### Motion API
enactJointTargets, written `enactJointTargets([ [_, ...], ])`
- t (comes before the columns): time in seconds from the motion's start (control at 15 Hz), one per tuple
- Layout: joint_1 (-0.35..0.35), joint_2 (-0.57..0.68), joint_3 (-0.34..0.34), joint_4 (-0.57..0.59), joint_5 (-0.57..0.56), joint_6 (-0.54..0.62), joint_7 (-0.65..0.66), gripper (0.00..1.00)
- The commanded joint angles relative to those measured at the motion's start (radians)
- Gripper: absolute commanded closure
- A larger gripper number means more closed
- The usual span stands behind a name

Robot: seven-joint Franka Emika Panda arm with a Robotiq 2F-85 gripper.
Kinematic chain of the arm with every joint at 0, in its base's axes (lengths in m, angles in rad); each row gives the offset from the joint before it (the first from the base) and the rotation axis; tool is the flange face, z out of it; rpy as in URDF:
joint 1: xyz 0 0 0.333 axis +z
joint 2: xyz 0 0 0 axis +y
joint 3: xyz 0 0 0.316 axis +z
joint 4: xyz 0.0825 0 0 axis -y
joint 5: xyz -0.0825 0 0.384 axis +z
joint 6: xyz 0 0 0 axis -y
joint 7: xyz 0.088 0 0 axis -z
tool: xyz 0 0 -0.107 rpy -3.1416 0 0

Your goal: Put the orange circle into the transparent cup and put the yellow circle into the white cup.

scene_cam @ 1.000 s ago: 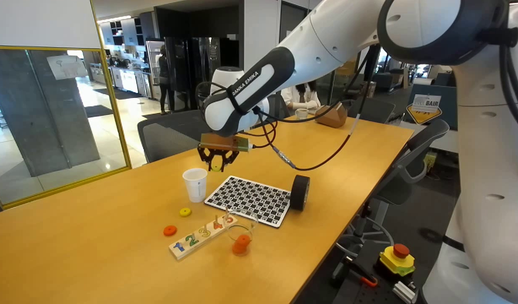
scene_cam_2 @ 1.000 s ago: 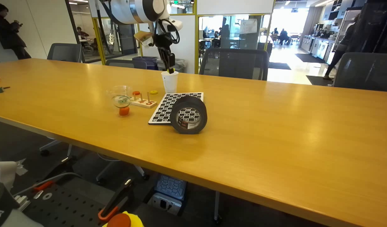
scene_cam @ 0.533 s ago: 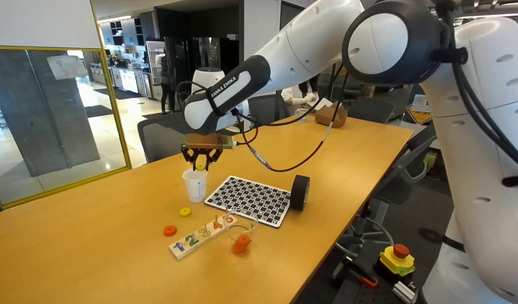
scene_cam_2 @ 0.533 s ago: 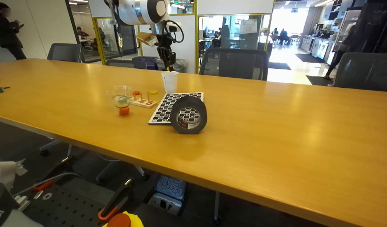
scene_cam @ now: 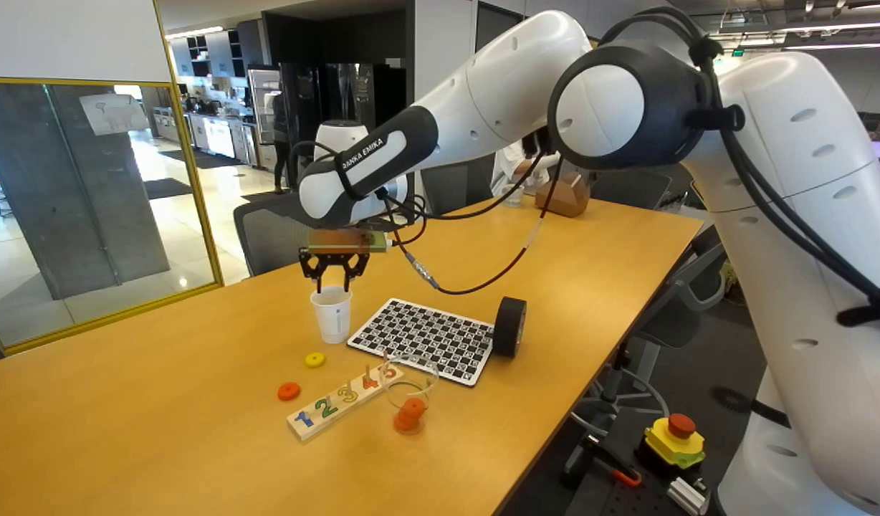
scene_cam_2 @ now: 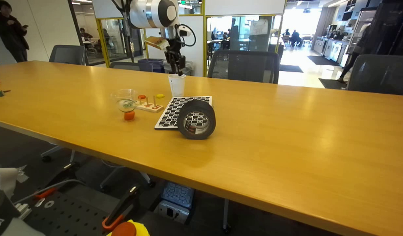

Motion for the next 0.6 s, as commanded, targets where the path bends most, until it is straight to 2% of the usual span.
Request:
enactJointTargets([
  [0.0,0.006,0.003,-0.002,0.040,0.028,-0.054,-0.045,0.10],
  [0.07,0.013,-0.012,-0.009,0.026,0.018,-0.050,-0.040,0.03],
  [0.13,0.019,-0.022,-0.013,0.016,0.011,-0.045,-0.036,0.00],
  [0.53,0.066,-0.113,-0.010,-0.092,-0.008,-0.049,-0.015,0.00],
])
